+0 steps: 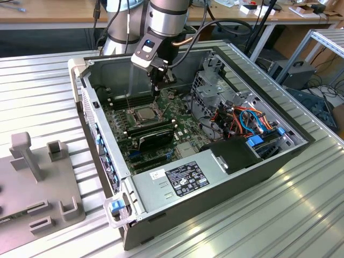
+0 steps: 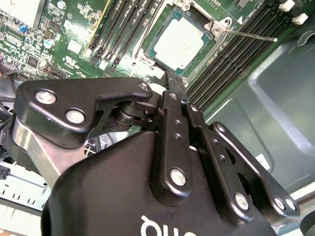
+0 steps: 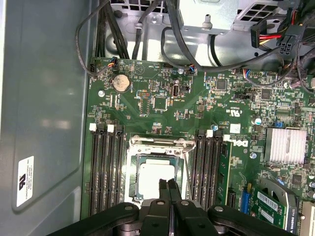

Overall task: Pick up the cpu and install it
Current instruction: 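Close the cpu cover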

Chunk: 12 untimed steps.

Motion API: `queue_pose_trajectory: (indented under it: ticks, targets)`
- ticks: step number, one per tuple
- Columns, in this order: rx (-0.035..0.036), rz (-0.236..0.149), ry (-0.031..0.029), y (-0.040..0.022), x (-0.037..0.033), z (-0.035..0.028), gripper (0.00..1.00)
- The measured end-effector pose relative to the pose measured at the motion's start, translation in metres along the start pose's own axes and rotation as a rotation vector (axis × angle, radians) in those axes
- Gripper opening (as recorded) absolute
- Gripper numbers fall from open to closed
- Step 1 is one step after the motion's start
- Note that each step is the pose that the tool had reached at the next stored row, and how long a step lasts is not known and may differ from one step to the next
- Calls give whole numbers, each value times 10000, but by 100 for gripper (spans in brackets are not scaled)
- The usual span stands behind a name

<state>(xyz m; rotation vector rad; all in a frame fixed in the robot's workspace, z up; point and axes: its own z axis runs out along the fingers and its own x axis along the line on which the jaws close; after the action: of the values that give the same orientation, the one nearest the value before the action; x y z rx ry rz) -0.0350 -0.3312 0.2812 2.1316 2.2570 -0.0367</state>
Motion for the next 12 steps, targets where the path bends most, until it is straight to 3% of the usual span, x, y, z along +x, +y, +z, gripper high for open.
queue_pose_trajectory:
  ticks: [7, 12]
  targets:
    - [0, 1, 1, 13, 0, 0, 11]
    - [-1, 0, 0, 111, -6, 1, 11]
